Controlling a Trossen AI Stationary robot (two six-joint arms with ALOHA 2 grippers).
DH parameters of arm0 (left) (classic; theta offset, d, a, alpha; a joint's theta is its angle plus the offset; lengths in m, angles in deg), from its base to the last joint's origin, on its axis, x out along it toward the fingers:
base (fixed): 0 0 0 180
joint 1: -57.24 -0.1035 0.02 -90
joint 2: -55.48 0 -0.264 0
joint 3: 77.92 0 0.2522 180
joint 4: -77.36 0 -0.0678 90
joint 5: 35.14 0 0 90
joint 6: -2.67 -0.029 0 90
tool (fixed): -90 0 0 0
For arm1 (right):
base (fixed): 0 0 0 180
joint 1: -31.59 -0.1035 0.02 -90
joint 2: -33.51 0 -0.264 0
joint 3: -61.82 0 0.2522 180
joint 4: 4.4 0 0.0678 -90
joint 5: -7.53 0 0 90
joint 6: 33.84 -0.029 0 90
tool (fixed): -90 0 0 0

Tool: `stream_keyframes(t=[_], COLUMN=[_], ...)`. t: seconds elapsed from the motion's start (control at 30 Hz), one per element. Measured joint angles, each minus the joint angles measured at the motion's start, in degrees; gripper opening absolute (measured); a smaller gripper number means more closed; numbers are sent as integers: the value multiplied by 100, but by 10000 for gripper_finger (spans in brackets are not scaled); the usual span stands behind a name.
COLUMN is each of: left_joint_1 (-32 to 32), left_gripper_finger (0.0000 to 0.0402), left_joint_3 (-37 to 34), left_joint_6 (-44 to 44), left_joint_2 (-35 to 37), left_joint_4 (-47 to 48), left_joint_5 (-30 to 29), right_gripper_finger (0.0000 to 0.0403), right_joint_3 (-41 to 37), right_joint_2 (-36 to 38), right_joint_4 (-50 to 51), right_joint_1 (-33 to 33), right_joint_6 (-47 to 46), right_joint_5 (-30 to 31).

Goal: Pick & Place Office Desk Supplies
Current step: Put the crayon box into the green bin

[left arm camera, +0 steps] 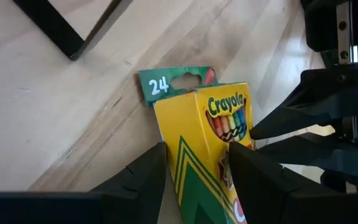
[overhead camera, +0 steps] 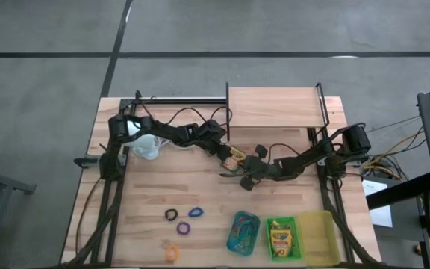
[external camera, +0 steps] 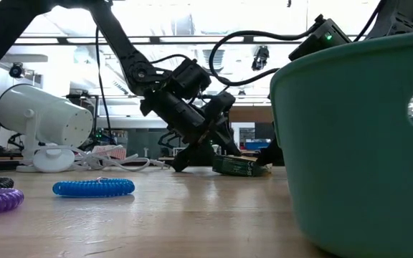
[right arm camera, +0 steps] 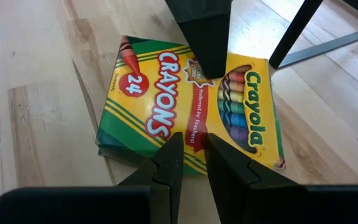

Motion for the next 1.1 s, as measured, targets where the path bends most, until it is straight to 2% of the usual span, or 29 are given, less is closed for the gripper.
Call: stream_keyframes(t=[0.3, 0.53, 0.77, 1.1], left_joint_1=[0, -7, 7, 7], left_gripper_finger=[173, 173, 173, 173], left_joint_3=[-2, -3, -4, -4], left_joint_6=[-212, -260, -251, -162], left_joint_2=[0, 0, 0, 33], left_joint_4=[40, 74, -5, -27], left_joint_5=[-60, 107, -212, -300], right_gripper_finger=[68, 68, 68, 68], right_joint_3=[0, 0, 0, 0], right_joint_2=[0, 0, 0, 0], right_joint_4=[-7, -7, -11, -13], right_joint_1=[0, 0, 0, 0], right_joint_6=[-4, -4, -20, -20], right_joint_5=[0, -2, -2, 0])
